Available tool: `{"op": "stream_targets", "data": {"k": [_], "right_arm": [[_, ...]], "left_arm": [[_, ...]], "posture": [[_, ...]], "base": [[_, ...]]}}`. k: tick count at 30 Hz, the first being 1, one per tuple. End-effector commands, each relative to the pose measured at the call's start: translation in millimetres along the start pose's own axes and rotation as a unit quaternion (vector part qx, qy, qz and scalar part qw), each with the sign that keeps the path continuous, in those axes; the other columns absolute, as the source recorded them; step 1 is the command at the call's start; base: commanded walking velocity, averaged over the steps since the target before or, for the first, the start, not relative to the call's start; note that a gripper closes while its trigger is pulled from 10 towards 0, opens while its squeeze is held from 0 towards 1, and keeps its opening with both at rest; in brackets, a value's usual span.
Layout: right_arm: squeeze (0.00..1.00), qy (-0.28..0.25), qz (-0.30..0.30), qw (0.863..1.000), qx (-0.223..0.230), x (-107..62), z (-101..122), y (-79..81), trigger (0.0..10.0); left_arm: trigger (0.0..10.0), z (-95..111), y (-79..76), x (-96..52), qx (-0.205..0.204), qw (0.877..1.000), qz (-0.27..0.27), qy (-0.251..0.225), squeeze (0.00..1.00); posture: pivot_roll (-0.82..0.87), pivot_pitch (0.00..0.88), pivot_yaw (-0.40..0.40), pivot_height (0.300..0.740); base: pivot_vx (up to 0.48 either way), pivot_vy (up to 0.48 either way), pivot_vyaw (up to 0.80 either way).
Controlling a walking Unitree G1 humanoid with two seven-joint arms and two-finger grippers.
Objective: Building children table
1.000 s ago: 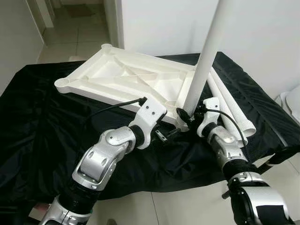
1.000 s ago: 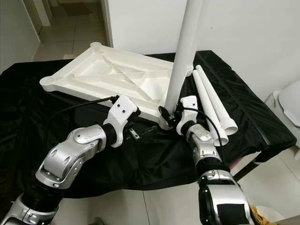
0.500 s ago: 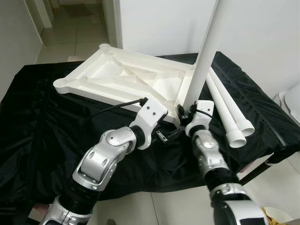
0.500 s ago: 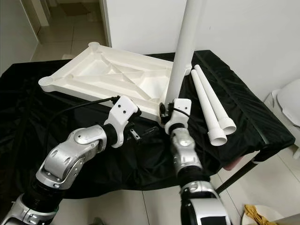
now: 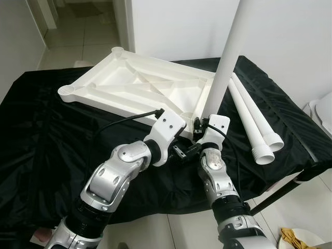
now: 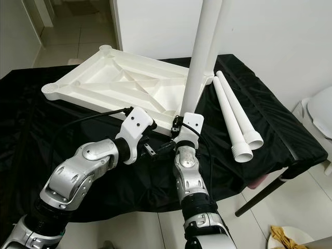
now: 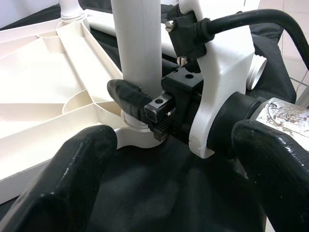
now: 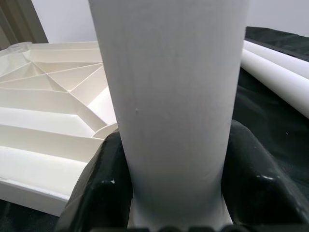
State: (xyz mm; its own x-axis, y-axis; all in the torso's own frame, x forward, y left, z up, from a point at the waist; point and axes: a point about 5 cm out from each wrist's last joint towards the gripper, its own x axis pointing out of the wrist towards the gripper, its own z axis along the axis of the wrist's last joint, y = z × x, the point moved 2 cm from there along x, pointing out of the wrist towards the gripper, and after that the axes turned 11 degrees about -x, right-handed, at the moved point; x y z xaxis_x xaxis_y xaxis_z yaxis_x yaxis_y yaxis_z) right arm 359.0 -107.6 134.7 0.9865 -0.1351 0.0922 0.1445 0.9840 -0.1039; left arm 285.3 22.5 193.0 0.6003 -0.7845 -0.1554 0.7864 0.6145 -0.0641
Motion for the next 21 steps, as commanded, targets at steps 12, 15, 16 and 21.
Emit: {"op": "stream_targets", "data": {"k": [12,15,16,21], "right_arm": [[1.00,0.020,0.013,1.000,0.009,-0.3,-6,-9.0,10.0],[0.85,0.009,0.036,0.999,0.008,4.5,-3,-13.8,10.0],[0.85,0.004,0.046,0.999,0.008,6.3,-1,-15.7,10.0],[0.00,0.010,0.023,0.997,0.074,15.4,4,-32.7,10.0]], "left_arm": [[10.0,-1,-2.8,-0.9,-0.004,1.000,-0.001,0.001,0.00],[10.0,0,-2.3,-0.4,-0.005,1.000,0.001,0.000,0.00],[10.0,0,-2.1,-0.2,-0.006,1.000,0.001,0.000,0.00],[10.0,0,-1.2,-0.1,-0.007,1.000,0.003,-0.002,0.00]], "posture": [[-0.06,0.013,0.002,0.740],[-0.07,0.020,0.002,0.740],[-0.07,0.020,0.002,0.740],[-0.07,0.023,0.001,0.740]], "base": [[0.000,0.000,0.00],[0.000,0.000,0.00],[0.000,0.000,0.00],[0.000,0.000,0.00]]}}
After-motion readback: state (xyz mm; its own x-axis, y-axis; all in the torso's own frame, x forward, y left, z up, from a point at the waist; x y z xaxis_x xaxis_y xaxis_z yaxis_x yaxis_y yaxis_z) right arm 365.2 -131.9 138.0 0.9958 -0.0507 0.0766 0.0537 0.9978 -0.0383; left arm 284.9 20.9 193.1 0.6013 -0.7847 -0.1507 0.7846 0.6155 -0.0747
